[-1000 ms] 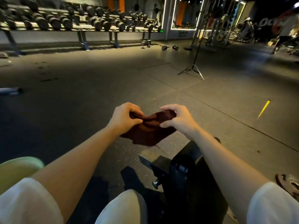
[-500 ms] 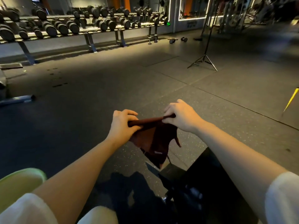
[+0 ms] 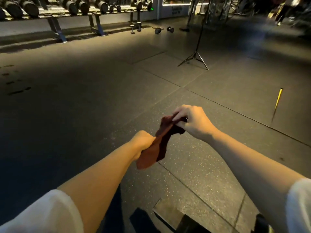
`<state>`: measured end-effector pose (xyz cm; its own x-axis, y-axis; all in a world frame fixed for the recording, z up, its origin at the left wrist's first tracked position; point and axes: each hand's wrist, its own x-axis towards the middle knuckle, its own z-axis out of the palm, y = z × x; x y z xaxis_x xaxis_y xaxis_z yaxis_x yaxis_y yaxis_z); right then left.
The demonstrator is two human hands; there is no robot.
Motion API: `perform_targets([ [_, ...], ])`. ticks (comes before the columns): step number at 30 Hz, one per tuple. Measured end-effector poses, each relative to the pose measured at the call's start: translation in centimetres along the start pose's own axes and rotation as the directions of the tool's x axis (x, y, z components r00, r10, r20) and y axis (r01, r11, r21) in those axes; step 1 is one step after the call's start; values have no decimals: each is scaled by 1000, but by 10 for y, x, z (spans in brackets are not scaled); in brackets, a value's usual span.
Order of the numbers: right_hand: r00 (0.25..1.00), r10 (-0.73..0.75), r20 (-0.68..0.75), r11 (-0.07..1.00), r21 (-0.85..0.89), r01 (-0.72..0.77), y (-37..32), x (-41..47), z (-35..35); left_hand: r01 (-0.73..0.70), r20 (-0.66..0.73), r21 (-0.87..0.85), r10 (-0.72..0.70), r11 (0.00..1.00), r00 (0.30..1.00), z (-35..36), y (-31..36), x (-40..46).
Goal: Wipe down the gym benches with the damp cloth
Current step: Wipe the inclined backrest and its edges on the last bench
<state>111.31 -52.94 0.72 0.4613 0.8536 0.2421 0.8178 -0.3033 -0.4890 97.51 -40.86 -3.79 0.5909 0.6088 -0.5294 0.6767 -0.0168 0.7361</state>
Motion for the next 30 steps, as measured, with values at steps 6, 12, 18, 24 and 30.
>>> perform_targets([
  [6,950,310,32,937,156,-311,-65,5,-71,-308,-403,-90,248,947,881,-67,54,-61],
  [12,870,487,-76,858,229,-460,-157,16,-139,-113,-82,-215,97,970,992,-163,106,-125],
  [18,878,475,-54,846,302,-439,-216,28,-169,-156,147,-228,193,961,970,-209,109,-157],
  [24,850,521,82,805,283,-521,-214,39,-176,-399,-75,-361,400,843,913,-221,132,-152],
  [30,888,433,154,890,81,-448,-176,57,-198,-601,170,60,585,797,793,-227,187,-126],
])
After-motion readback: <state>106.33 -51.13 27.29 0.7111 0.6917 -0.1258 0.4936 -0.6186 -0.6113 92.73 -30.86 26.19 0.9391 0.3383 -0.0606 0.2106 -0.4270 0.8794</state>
